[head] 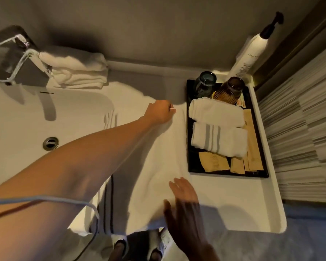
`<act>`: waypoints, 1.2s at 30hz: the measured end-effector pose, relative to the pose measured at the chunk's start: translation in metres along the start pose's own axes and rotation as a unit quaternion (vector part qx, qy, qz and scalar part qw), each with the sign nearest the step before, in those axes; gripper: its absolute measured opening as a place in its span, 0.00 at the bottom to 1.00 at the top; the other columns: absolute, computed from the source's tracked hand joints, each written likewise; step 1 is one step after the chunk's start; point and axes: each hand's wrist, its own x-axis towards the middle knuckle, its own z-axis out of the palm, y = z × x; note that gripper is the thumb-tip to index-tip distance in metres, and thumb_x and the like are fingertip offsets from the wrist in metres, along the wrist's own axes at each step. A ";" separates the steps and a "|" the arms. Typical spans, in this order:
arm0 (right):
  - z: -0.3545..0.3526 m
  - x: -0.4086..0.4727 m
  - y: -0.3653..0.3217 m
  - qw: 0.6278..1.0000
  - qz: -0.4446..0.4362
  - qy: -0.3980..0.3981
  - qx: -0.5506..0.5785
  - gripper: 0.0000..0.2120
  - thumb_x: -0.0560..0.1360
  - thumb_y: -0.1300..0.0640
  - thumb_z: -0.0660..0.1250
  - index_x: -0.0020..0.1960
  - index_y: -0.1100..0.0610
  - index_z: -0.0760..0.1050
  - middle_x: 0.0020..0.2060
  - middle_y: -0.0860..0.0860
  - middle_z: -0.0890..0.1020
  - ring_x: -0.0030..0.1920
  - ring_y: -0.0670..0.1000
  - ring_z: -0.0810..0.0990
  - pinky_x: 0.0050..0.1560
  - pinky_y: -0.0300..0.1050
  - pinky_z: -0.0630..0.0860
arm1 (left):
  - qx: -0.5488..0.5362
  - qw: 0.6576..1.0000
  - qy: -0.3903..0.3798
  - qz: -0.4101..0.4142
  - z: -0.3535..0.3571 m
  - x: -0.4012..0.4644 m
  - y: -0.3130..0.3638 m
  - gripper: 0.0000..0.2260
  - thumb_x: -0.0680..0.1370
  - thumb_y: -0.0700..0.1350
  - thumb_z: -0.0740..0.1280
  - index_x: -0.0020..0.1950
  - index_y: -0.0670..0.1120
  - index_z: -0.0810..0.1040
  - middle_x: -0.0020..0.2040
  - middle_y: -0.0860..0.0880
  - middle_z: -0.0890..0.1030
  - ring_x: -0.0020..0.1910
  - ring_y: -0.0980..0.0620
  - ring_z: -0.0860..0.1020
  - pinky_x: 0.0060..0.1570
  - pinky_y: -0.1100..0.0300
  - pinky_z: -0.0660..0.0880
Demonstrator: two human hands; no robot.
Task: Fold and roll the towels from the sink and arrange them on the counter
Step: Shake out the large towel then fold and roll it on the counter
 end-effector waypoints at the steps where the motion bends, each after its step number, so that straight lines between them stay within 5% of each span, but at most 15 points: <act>1: -0.007 -0.004 0.006 1.000 -0.006 0.004 -0.014 0.22 0.74 0.49 0.67 0.65 0.56 0.72 0.65 0.54 0.74 0.68 0.56 0.70 0.70 0.50 0.65 | 0.002 1.000 0.001 -0.006 0.003 -0.004 0.002 0.15 0.80 0.54 0.61 0.52 0.43 0.79 0.51 0.44 0.82 0.53 0.42 0.79 0.51 0.51 0.71; 4: -0.021 -0.006 0.015 0.997 -0.052 -0.036 -0.052 0.22 0.70 0.44 0.71 0.58 0.56 0.78 0.59 0.56 0.78 0.62 0.58 0.74 0.64 0.55 0.70 | 0.015 1.000 0.004 0.000 0.002 -0.011 0.007 0.16 0.79 0.54 0.63 0.58 0.44 0.78 0.55 0.45 0.82 0.57 0.41 0.78 0.54 0.50 0.71; 7: -0.027 -0.004 0.023 0.992 -0.100 -0.057 -0.048 0.22 0.72 0.45 0.71 0.61 0.55 0.74 0.61 0.58 0.78 0.61 0.58 0.75 0.62 0.54 0.72 | 0.018 1.000 0.001 -0.003 -0.008 -0.012 0.009 0.14 0.78 0.51 0.65 0.53 0.41 0.79 0.53 0.41 0.82 0.55 0.38 0.78 0.52 0.50 0.74; 10: -0.034 -0.021 0.029 0.996 -0.049 -0.041 -0.059 0.23 0.74 0.53 0.70 0.66 0.55 0.67 0.61 0.60 0.76 0.57 0.58 0.76 0.55 0.52 0.76 | 0.003 1.000 -0.007 -0.027 -0.008 -0.013 0.008 0.15 0.78 0.50 0.66 0.53 0.39 0.80 0.52 0.40 0.82 0.53 0.40 0.79 0.50 0.51 0.74; 14: -0.033 -0.036 0.035 0.999 0.034 0.033 0.021 0.16 0.73 0.61 0.72 0.58 0.57 0.70 0.48 0.57 0.78 0.45 0.51 0.77 0.38 0.48 0.79 | 0.008 0.999 -0.001 -0.036 0.000 -0.016 0.009 0.13 0.78 0.49 0.65 0.52 0.40 0.80 0.48 0.42 0.82 0.48 0.42 0.79 0.44 0.54 0.70; 18: -0.027 -0.043 0.040 0.998 0.049 0.018 0.038 0.10 0.77 0.59 0.67 0.54 0.65 0.76 0.49 0.56 0.80 0.46 0.52 0.80 0.43 0.46 0.79 | 0.023 0.999 0.007 -0.043 0.003 -0.014 0.011 0.09 0.79 0.48 0.64 0.50 0.44 0.78 0.47 0.43 0.80 0.49 0.43 0.79 0.47 0.53 0.72; 25: -0.051 -0.083 0.037 0.979 0.168 -0.074 0.092 0.13 0.75 0.54 0.71 0.57 0.51 0.72 0.44 0.42 0.78 0.43 0.40 0.77 0.44 0.42 0.78 | 0.070 0.995 0.023 -0.060 -0.003 0.000 0.008 0.12 0.77 0.50 0.66 0.51 0.42 0.80 0.52 0.41 0.83 0.53 0.38 0.80 0.50 0.49 0.76; 31: -0.064 -0.036 0.022 0.990 0.077 -0.100 -0.067 0.12 0.77 0.42 0.64 0.48 0.51 0.75 0.40 0.46 0.77 0.41 0.48 0.75 0.41 0.42 0.74 | 0.089 0.990 0.103 0.039 0.005 -0.041 0.010 0.14 0.80 0.47 0.61 0.62 0.41 0.72 0.59 0.39 0.77 0.56 0.37 0.75 0.52 0.45 0.71; 34: -0.042 0.017 0.002 0.991 0.022 -0.082 -0.103 0.10 0.78 0.50 0.62 0.55 0.54 0.76 0.49 0.52 0.79 0.48 0.54 0.77 0.49 0.50 0.76 | 0.065 0.979 0.179 0.074 -0.001 -0.101 -0.009 0.16 0.82 0.46 0.59 0.66 0.40 0.73 0.62 0.40 0.76 0.59 0.40 0.74 0.58 0.48 0.71; 36: -0.011 0.046 -0.009 0.991 0.000 -0.095 -0.099 0.15 0.79 0.54 0.61 0.63 0.56 0.75 0.62 0.56 0.78 0.61 0.58 0.76 0.62 0.53 0.74 | 0.078 0.982 0.157 0.077 0.003 -0.144 -0.027 0.19 0.82 0.47 0.58 0.71 0.40 0.70 0.69 0.40 0.73 0.68 0.40 0.71 0.68 0.48 0.67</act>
